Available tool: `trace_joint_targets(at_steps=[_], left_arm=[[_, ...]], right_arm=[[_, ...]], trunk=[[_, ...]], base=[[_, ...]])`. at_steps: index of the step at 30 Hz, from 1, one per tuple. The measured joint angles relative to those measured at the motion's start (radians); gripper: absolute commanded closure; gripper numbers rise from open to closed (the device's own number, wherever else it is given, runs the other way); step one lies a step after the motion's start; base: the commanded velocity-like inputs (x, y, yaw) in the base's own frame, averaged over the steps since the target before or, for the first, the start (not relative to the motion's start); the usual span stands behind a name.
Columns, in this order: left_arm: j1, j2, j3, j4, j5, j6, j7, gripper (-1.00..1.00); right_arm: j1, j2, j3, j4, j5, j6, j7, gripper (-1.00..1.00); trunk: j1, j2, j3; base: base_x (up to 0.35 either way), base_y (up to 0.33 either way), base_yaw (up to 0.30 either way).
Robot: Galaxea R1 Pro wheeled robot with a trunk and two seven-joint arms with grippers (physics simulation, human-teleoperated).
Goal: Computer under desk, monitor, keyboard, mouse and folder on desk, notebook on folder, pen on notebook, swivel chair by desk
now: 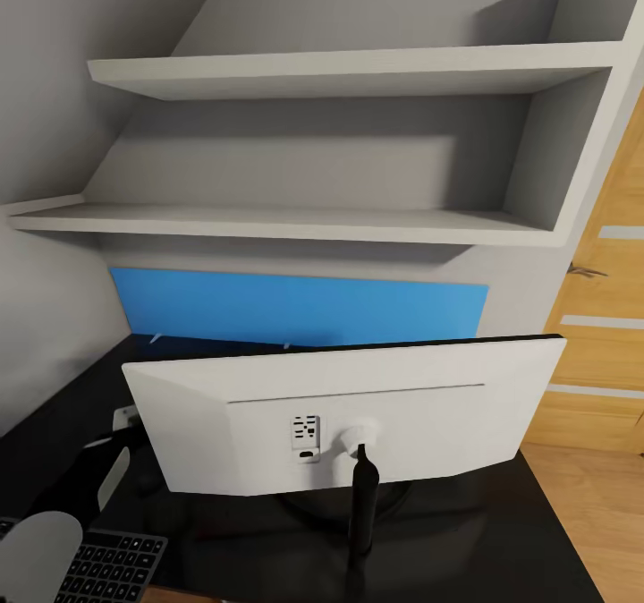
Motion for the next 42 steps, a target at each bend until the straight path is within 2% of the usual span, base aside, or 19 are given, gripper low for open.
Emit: trace_joint_targets(at_steps=[6, 8, 13, 42], left_arm=[[0.0, -0.001, 0.0, 0.022, 0.01, -0.023, 0.001, -1.0], [0.0, -0.002, 0.0, 0.049, 0.037, -0.025, 0.0, -1.0], [0.0, -0.003, 0.0, 0.075, 0.055, -0.025, 0.0, -1.0], [0.0, -0.004, -0.002, 0.126, 0.057, -0.025, 0.0, -1.0]], right_arm=[[0.0, -0.001, 0.0, 0.0, 0.0, 0.0, 0.0, -1.0], [0.001, -0.001, 0.0, 0.0, 0.0, 0.001, 0.0, -1.0], [0.0, -0.001, 0.0, 0.0, 0.0, 0.001, 0.001, -1.0], [0.001, -0.009, 0.0, 0.0, 0.0, -0.003, 0.0, -1.0]], trunk=[[0.0, 0.0, 0.0], [0.0, 0.0, 0.0], [0.0, 0.0, 0.0], [0.0, 0.0, 0.0]], base=[[0.0, 0.0, 0.0], [0.0, 0.0, 0.0], [0.0, 0.0, 0.0], [0.0, 0.0, 0.0]])
